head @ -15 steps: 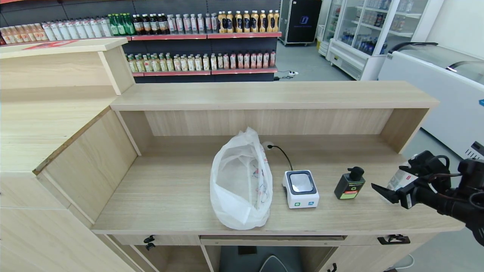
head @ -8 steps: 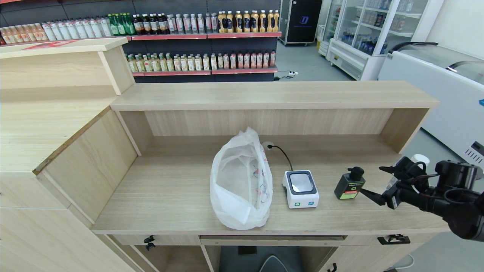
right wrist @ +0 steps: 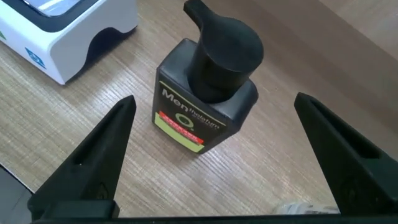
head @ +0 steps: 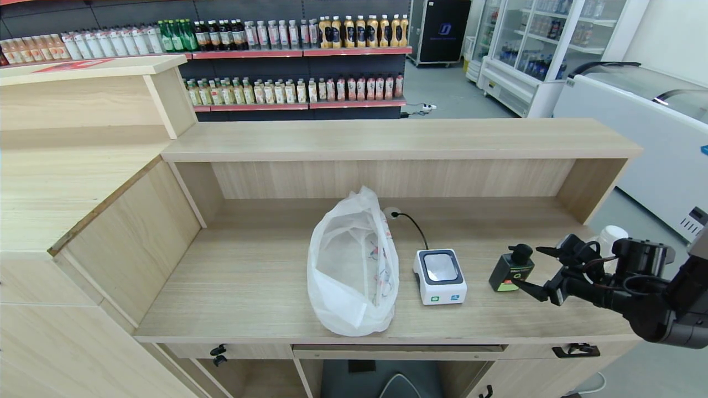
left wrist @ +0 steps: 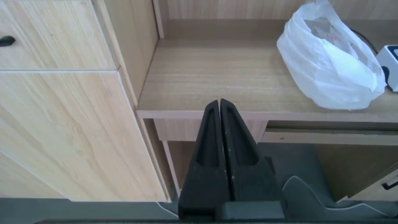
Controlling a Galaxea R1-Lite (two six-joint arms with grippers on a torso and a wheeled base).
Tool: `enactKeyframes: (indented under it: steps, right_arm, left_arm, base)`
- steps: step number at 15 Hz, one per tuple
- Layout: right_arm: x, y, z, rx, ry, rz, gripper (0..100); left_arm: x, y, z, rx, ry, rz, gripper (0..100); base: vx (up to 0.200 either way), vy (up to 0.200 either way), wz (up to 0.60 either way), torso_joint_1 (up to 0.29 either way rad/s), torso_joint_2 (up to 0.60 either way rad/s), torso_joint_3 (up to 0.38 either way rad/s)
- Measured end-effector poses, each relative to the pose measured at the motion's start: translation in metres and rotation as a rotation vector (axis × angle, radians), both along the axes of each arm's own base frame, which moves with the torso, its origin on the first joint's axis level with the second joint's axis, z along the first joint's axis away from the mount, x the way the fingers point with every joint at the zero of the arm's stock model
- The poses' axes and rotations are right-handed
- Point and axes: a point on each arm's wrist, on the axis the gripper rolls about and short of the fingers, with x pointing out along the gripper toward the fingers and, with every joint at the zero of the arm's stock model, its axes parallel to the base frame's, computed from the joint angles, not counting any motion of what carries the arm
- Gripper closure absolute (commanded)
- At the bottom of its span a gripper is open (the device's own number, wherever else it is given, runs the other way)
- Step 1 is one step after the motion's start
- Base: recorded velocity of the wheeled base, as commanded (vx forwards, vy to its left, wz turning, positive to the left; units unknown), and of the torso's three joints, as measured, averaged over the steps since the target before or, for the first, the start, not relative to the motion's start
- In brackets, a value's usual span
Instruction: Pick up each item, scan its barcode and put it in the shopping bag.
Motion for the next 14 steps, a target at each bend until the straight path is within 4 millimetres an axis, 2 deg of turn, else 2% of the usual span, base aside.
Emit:
enactKeyframes:
  steps: [4, 11, 14]
  right_arm:
    - [0.006, 0.007, -0.014, 0.008, 0.026, 0.032, 0]
    - [0.029, 0.023, -0.031, 0.024, 0.015, 0.126, 0]
    - [0.032, 0.026, -0.039, 0.037, 0.029, 0.156, 0]
  left_arm:
    - [0.000, 0.000, 0.000, 0.000, 0.000, 0.000, 100]
    - [0.000, 0.000, 0.000, 0.000, 0.000, 0.000, 100]
    - [0.000, 0.000, 0.000, 0.000, 0.000, 0.000, 100]
  base:
    - [0.000, 0.000, 0.00, 0.000, 0.00, 0.000]
    - [0.000, 0.000, 0.00, 0.000, 0.00, 0.000]
    - [0.000, 0.000, 0.00, 0.000, 0.00, 0.000]
